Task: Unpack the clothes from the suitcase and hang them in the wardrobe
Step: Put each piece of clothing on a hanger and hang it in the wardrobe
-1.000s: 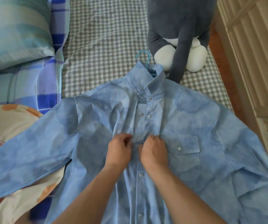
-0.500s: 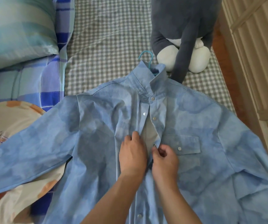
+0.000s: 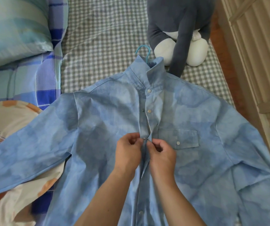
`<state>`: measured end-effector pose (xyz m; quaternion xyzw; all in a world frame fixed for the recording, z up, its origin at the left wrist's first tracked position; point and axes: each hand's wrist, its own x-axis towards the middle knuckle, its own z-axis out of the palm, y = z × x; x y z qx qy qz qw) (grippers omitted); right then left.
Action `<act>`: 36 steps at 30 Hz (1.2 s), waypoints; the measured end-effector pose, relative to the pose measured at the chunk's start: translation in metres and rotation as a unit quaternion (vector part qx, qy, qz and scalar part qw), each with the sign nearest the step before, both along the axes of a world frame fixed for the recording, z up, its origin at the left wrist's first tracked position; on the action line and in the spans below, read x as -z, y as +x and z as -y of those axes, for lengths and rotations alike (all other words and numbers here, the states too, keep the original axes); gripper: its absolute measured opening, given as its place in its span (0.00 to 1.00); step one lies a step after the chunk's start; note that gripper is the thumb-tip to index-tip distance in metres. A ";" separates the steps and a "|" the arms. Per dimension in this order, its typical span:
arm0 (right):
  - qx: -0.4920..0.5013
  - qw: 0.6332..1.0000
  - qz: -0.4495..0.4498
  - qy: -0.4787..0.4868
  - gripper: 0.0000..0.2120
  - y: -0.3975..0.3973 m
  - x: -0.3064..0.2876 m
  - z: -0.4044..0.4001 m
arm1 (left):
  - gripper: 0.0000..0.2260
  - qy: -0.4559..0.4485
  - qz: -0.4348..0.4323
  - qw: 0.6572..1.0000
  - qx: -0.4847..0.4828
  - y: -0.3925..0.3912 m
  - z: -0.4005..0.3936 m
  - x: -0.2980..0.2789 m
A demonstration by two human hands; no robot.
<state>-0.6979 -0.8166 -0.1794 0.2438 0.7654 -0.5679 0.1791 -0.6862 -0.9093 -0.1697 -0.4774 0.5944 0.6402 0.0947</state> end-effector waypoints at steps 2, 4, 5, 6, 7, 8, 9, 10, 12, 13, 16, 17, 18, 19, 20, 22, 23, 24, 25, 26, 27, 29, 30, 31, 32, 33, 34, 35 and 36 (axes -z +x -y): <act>-0.008 1.000 0.012 0.004 0.06 0.000 0.002 0.005 | 0.05 0.034 0.017 0.999 -0.010 -0.001 0.002 0.001; -0.022 0.999 0.023 0.015 0.04 -0.001 0.003 0.007 | 0.04 0.039 0.033 0.998 -0.020 0.001 0.004 0.001; -0.026 0.999 0.026 0.017 0.04 -0.001 0.003 0.007 | 0.04 0.033 0.036 0.999 -0.015 0.002 0.004 0.001; -0.029 0.999 0.025 0.018 0.05 -0.001 0.003 0.007 | 0.05 0.022 0.036 0.999 -0.003 0.003 0.004 -0.001; -0.031 0.999 0.022 0.020 0.06 -0.001 0.002 0.007 | 0.06 0.004 0.034 0.999 0.012 0.004 0.003 -0.003; -0.030 0.999 0.018 0.021 0.07 0.000 0.001 0.007 | 0.07 -0.014 0.031 0.999 0.024 0.004 0.002 -0.006; -0.029 0.999 0.015 0.022 0.09 0.000 0.001 0.008 | 0.07 -0.034 0.026 0.998 0.035 0.004 0.000 -0.008; -0.027 0.999 0.015 0.022 0.11 0.000 0.001 0.008 | 0.08 -0.053 0.023 0.997 0.045 0.004 -0.001 -0.009; -0.032 0.999 0.013 0.028 0.14 0.000 0.002 0.010 | 0.09 -0.082 0.017 0.995 0.063 0.005 -0.004 -0.010; -0.042 0.999 0.007 0.031 0.14 0.001 0.003 0.010 | 0.09 -0.089 0.015 0.994 0.068 0.005 -0.005 -0.010; -0.076 0.996 -0.024 0.041 0.15 0.004 0.004 0.007 | 0.09 -0.068 0.008 0.996 0.057 0.004 -0.005 -0.010; -0.079 0.995 -0.032 0.043 0.15 0.004 0.004 0.006 | 0.09 -0.055 0.011 0.997 0.044 0.003 -0.007 -0.009; -0.078 0.995 -0.033 0.045 0.15 0.004 0.006 0.006 | 0.08 -0.045 0.015 0.998 0.029 0.003 -0.008 -0.008; -0.073 0.996 -0.031 0.043 0.15 0.003 0.006 0.007 | 0.08 -0.037 0.021 0.999 0.015 0.003 -0.010 -0.007; -0.067 0.997 -0.027 0.039 0.16 0.002 0.005 0.007 | 0.07 -0.028 0.025 0.999 0.003 0.004 -0.011 -0.005; -0.078 0.996 -0.011 0.033 0.17 0.002 0.005 0.008 | 0.07 -0.010 0.027 1.000 -0.003 0.005 -0.009 -0.003; -0.108 0.994 0.001 0.034 0.16 0.002 0.005 0.006 | 0.07 -0.008 0.027 1.000 0.012 0.006 -0.005 -0.002; -0.160 0.986 0.013 0.041 0.15 0.003 0.005 0.005 | 0.07 -0.012 0.028 0.999 0.039 0.007 -0.001 -0.001; -0.218 0.974 0.019 0.059 0.14 0.003 0.005 0.003 | 0.07 -0.027 0.031 0.997 0.072 0.007 0.003 -0.002; -0.249 0.965 0.010 0.084 0.13 0.000 0.004 0.002 | 0.08 -0.059 0.031 0.993 0.100 0.005 0.007 -0.004; -0.240 0.964 -0.017 0.113 0.12 -0.009 0.002 0.001 | 0.09 -0.109 0.021 0.987 0.113 0.002 0.011 -0.005; -0.160 0.969 -0.099 0.161 0.11 -0.040 -0.005 0.006 | 0.11 -0.211 -0.018 0.973 0.090 -0.013 0.017 -0.009; -0.139 0.964 -0.142 0.175 0.10 -0.058 -0.008 0.010 | 0.11 -0.243 -0.039 0.967 0.072 -0.023 0.020 -0.011; -0.151 0.956 -0.173 0.185 0.09 -0.077 -0.008 0.017 | 0.11 -0.253 -0.056 0.964 0.056 -0.035 0.023 -0.011; -0.183 0.944 -0.191 0.197 0.08 -0.094 -0.006 0.024 | 0.11 -0.245 -0.069 0.966 0.042 -0.048 0.024 -0.009; -0.218 0.931 -0.202 0.214 0.10 -0.108 -0.003 0.032 | 0.11 -0.231 -0.076 0.969 0.036 -0.060 0.026 -0.003; -0.242 0.919 -0.204 0.235 0.14 -0.120 0.001 0.041 | 0.12 -0.223 -0.076 0.971 0.043 -0.070 0.027 0.003; -0.247 0.911 -0.206 0.258 0.19 -0.132 0.003 0.048 | 0.11 -0.227 -0.071 0.969 0.061 -0.077 0.027 0.010; -0.233 0.911 -0.201 0.276 0.24 -0.146 0.004 0.054 | 0.11 -0.239 -0.065 0.965 0.086 -0.082 0.026 0.018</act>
